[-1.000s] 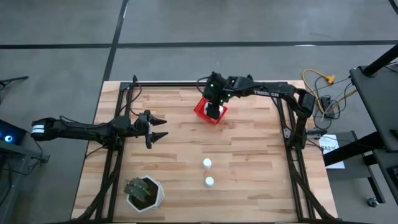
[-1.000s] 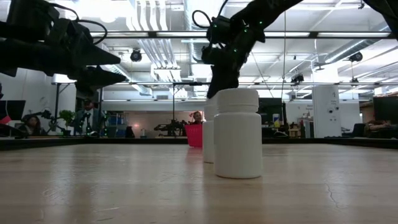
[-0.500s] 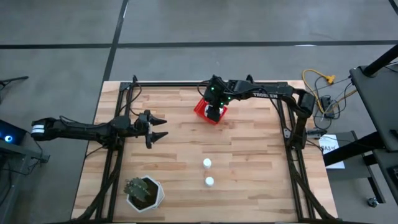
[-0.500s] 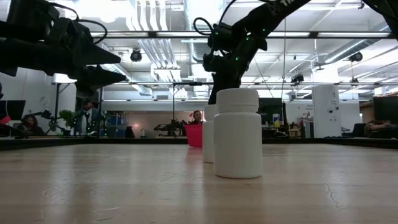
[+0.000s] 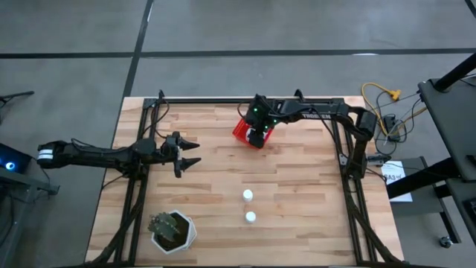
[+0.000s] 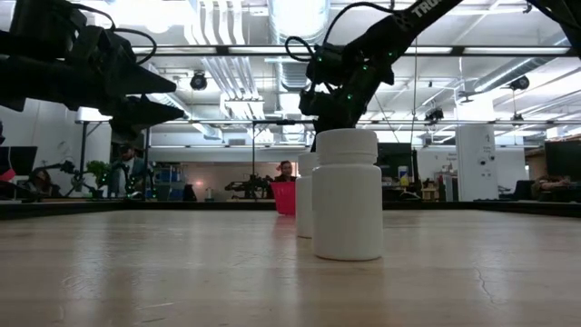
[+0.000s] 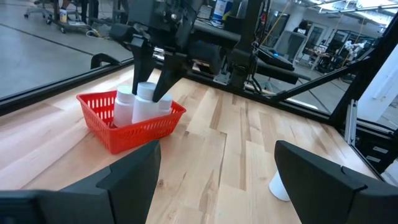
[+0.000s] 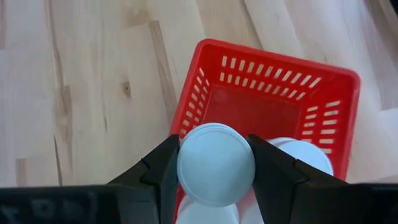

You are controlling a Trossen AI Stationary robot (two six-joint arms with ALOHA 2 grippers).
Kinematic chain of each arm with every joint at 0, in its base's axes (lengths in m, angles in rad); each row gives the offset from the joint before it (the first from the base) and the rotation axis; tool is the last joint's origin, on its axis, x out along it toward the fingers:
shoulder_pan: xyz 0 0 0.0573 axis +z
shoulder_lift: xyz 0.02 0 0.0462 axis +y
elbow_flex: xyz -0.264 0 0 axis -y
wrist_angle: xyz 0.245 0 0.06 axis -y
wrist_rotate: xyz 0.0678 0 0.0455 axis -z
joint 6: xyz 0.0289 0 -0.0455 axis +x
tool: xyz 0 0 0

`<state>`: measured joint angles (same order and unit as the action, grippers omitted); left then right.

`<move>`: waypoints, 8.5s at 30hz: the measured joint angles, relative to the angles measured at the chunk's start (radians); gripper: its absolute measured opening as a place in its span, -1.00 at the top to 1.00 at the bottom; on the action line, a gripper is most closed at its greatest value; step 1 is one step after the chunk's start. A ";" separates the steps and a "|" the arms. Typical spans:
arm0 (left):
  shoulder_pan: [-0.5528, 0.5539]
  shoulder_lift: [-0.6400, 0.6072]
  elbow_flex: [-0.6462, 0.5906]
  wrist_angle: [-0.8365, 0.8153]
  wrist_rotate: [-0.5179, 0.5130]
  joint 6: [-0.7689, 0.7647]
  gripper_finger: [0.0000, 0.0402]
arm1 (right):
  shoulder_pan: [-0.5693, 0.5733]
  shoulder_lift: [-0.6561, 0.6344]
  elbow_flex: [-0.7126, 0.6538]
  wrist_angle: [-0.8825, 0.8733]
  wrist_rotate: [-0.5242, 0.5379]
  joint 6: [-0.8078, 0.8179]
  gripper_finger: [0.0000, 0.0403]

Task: Pick and place pill bottles into a basket
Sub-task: Put the white pill bottle into the red bin

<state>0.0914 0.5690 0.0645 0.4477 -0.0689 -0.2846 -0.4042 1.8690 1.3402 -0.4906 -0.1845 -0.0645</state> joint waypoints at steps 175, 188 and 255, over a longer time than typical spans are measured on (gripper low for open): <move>0.000 0.195 0.158 0.173 -0.093 -0.024 -0.48 | 0.369 -1.644 -1.326 0.907 0.168 0.315 0.96; 0.000 0.199 0.172 0.173 -0.091 -0.024 -0.48 | 0.369 -1.682 -1.327 0.826 0.184 0.427 0.96; -0.080 1.007 1.206 -0.857 0.275 0.377 -0.77 | 0.369 -1.683 -1.326 0.783 0.183 0.581 0.96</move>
<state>0.0114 1.5759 1.2700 -0.4092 0.2057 0.0928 -0.0351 0.1860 0.0147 0.2924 -0.0018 0.5167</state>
